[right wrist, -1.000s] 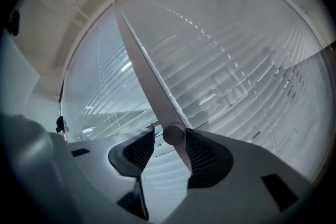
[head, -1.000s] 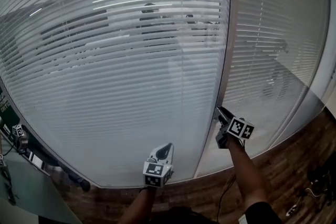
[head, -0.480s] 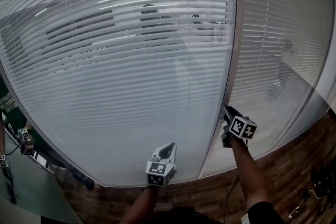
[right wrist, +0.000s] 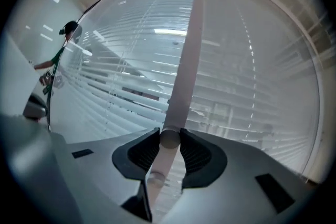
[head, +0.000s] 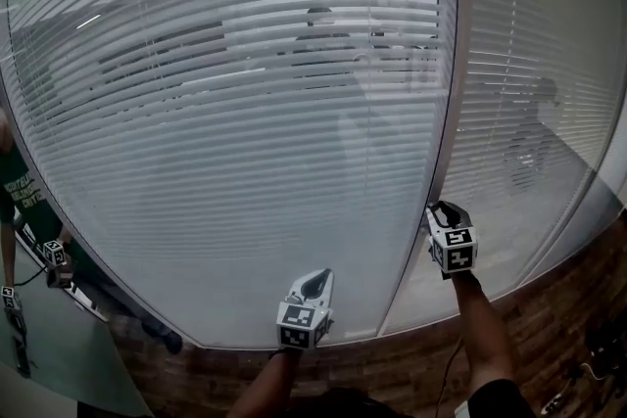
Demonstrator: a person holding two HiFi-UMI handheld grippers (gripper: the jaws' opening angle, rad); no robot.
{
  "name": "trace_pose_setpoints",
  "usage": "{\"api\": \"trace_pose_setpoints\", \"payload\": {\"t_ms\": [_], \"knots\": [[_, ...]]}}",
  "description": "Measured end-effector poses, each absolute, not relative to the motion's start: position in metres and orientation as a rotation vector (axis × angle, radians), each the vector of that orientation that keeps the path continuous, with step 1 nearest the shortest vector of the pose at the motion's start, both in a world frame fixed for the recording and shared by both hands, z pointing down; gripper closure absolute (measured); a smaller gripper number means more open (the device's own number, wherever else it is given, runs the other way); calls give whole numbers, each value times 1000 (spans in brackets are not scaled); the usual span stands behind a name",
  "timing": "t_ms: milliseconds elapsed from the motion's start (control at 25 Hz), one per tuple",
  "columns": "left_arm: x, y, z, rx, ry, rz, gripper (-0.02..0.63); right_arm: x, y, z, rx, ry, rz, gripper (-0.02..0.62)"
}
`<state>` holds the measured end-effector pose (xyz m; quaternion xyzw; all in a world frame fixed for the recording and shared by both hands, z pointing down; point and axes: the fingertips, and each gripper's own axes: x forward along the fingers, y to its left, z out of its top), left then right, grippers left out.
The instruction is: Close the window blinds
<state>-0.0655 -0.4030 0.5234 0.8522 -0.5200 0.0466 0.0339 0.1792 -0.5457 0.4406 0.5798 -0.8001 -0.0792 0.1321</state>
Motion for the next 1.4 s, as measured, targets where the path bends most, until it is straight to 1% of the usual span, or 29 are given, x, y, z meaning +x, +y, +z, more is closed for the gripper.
{"api": "trace_pose_setpoints", "payload": {"t_ms": [280,680,840,1280,1400], "knots": [[-61,-404,524,2636,-1591,133,611,169,-541,440,1487,-2036,-638,469],[-64,-404,525,2637,-1585,139,611,164,-541,451,1221,-1590,-1072,469],[-64,-404,515,2637,-1598,109,611,166,-545,458,1138,-1507,-1147,469],[-56,-396,520,2618,-1545,111,611,168,-544,464,954,-1187,-1351,468],[-62,-398,527,2613,-1587,128,611,164,-543,465,919,-1139,-1398,469]]}}
